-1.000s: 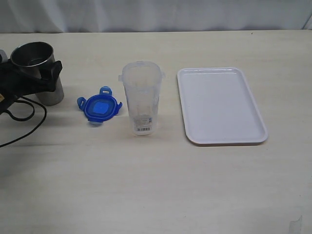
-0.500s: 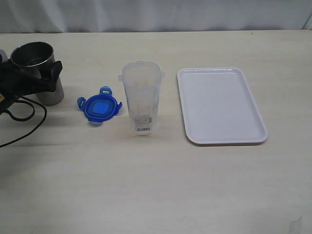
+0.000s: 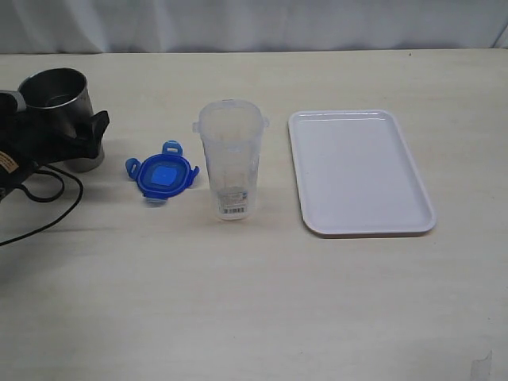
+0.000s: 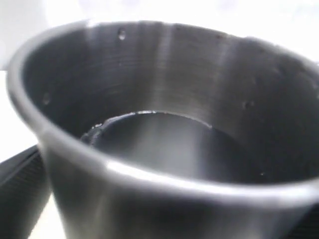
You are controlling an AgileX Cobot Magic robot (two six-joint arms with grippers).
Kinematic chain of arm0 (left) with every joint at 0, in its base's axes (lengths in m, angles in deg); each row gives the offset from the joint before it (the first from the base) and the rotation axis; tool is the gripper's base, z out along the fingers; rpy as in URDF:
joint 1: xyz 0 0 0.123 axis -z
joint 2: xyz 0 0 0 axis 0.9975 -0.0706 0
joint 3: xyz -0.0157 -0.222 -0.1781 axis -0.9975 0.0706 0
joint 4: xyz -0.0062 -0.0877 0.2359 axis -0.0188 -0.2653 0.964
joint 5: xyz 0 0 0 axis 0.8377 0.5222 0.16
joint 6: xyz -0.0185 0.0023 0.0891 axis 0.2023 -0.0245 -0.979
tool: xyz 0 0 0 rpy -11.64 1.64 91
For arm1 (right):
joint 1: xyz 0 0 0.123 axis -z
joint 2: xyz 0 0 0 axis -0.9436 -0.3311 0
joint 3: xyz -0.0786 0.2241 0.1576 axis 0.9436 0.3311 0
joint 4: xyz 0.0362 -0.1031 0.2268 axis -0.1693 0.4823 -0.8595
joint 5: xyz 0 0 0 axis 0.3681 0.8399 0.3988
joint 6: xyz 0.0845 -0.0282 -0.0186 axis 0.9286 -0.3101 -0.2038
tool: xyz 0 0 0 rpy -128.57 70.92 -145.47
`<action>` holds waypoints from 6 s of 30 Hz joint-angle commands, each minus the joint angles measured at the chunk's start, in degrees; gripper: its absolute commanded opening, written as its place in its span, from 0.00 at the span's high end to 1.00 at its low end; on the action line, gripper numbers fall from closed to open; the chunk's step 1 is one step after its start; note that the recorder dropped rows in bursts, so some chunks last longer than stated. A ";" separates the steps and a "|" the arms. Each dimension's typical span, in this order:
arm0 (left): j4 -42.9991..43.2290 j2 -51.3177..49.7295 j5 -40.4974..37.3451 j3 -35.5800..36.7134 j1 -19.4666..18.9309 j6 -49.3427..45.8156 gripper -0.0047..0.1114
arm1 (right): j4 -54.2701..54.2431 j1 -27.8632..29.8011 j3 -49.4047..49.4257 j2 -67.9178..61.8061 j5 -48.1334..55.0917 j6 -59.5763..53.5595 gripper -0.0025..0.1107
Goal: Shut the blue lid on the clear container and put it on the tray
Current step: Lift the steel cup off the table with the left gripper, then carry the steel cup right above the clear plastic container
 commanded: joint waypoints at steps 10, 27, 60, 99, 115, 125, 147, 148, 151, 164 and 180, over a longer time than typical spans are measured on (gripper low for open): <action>-0.16 -0.12 0.66 -0.30 -0.04 0.32 0.06 | -0.05 0.22 0.09 0.25 -0.13 0.06 0.93; -0.16 -0.12 0.66 -0.30 -0.04 0.32 0.06 | -0.05 0.22 0.09 0.25 -0.13 0.06 0.93; 7.35 1.98 -0.75 -0.30 -0.04 3.84 0.96 | -0.05 0.22 0.09 0.25 -0.13 0.06 0.93; 8.33 7.37 -6.23 -5.51 7.36 7.42 0.96 | -0.05 0.22 0.09 0.25 -0.13 0.06 0.93; 11.76 7.37 -10.73 -13.71 10.97 14.83 0.96 | -0.05 0.22 0.09 0.25 -0.13 0.06 0.93; 13.23 9.09 -12.59 -15.60 12.99 16.64 0.96 | -0.05 0.22 0.09 0.25 -0.13 0.06 0.93; 13.49 11.15 -20.16 -21.65 20.66 16.74 0.96 | -0.05 0.22 0.09 0.25 -0.13 0.06 0.93; 13.61 11.15 -19.80 -21.65 20.66 16.76 0.96 | -0.05 0.22 0.09 0.25 -0.13 0.06 0.93; 16.76 11.15 -18.00 -21.65 20.66 16.76 0.96 | -0.05 0.22 0.09 0.25 -0.13 0.06 0.93; 19.29 16.16 -23.22 -21.65 20.66 16.46 0.96 | -0.05 0.22 0.09 0.25 -0.13 0.06 0.93; 28.90 16.19 -22.18 -21.65 20.66 10.16 0.96 | -0.05 0.22 0.09 0.25 -0.13 0.06 0.93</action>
